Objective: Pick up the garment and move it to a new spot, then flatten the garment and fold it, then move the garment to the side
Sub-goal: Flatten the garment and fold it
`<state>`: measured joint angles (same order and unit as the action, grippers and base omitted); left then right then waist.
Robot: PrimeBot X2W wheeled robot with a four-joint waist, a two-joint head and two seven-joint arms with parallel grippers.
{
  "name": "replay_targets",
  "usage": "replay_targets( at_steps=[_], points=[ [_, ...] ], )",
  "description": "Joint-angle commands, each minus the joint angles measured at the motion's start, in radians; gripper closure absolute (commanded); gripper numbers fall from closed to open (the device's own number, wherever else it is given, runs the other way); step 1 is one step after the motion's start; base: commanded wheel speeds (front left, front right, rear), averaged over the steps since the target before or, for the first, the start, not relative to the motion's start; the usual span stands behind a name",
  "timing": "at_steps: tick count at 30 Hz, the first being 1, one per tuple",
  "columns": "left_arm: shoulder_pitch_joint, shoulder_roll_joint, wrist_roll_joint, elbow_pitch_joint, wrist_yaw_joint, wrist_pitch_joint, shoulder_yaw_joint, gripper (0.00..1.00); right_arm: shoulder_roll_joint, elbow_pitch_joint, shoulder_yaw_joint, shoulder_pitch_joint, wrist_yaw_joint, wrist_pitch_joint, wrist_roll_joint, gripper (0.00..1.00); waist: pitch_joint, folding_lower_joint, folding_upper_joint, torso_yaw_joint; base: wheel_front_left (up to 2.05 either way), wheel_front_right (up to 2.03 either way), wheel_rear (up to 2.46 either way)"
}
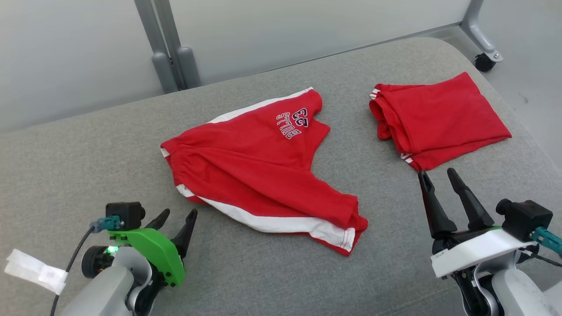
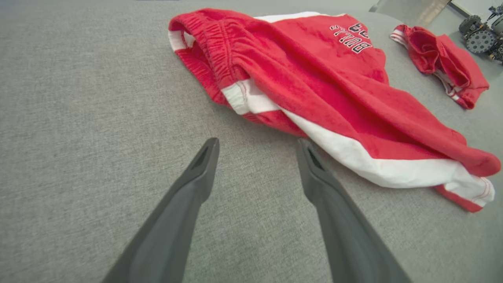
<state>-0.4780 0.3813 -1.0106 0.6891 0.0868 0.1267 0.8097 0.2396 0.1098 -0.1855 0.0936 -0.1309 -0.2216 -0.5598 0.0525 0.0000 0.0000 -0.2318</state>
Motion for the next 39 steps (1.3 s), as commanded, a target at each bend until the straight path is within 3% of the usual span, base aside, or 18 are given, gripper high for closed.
replay_targets(
  at_steps=[1, 7, 12, 13, 15, 24, 29, 32, 39],
  points=[
    [-0.029, -0.006, -0.007, 0.034, 0.013, -0.01, 0.008, 0.0, 0.0, 0.001, -0.002, 0.011, 0.0, 0.0, 0.002, 0.0, 0.022, 0.0, 0.0, -0.032, 0.0, 0.0, 0.0],
    [-0.099, -0.037, -0.022, 0.166, 0.041, -0.004, 0.024, 0.0, 0.003, 0.01, -0.005, 0.021, 0.0, -0.008, -0.005, 0.0, 0.036, 0.0, 0.0, -0.053, 0.0, 0.0, 0.0],
    [-0.14, -0.053, -0.042, 0.182, 0.045, -0.002, 0.046, 0.0, 0.004, 0.016, -0.003, 0.022, 0.0, -0.011, -0.008, 0.0, 0.041, 0.0, 0.0, -0.045, 0.0, 0.0, 0.0],
    [-0.146, -0.052, -0.047, 0.179, 0.045, -0.004, 0.054, 0.22, 0.004, 0.019, -0.004, 0.023, 0.0, -0.011, -0.008, 0.0, 0.041, 0.0, 0.0, -0.041, 0.0, 0.0, 0.0],
    [-0.152, -0.051, -0.065, 0.177, 0.045, -0.012, 0.066, 1.0, 0.003, 0.022, -0.006, 0.026, 0.0, -0.011, -0.008, 0.0, 0.039, 0.0, 0.0, -0.032, 0.0, 0.0, 0.0],
    [-0.134, -0.01, -0.105, 0.118, 0.045, -0.035, 0.114, 1.0, 0.012, 0.031, 0.012, -0.002, 0.0, -0.012, -0.009, 0.0, 0.014, 0.0, 0.0, 0.029, 0.0, 0.0, 0.0],
    [-0.076, 0.051, -0.13, 0.038, 0.042, -0.1, 0.136, 1.0, 0.021, 0.038, 0.021, -0.015, 0.0, 0.002, -0.01, 0.0, -0.001, 0.0, 0.0, 0.063, 0.0, 0.0, 0.0],
    [-0.036, 0.09, -0.126, -0.028, 0.015, -0.126, 0.149, 1.0, 0.026, 0.038, 0.027, -0.022, 0.0, 0.006, -0.01, 0.0, -0.002, 0.0, 0.0, 0.077, 0.0, 0.0, 0.0],
    [0.088, 0.205, -0.132, -0.235, -0.107, -0.105, 0.134, 1.0, 0.042, 0.031, 0.027, -0.024, 0.0, 0.023, -0.009, 0.0, 0.003, 0.0, 0.0, 0.09, 0.0, 0.0, 0.0]
  ],
)
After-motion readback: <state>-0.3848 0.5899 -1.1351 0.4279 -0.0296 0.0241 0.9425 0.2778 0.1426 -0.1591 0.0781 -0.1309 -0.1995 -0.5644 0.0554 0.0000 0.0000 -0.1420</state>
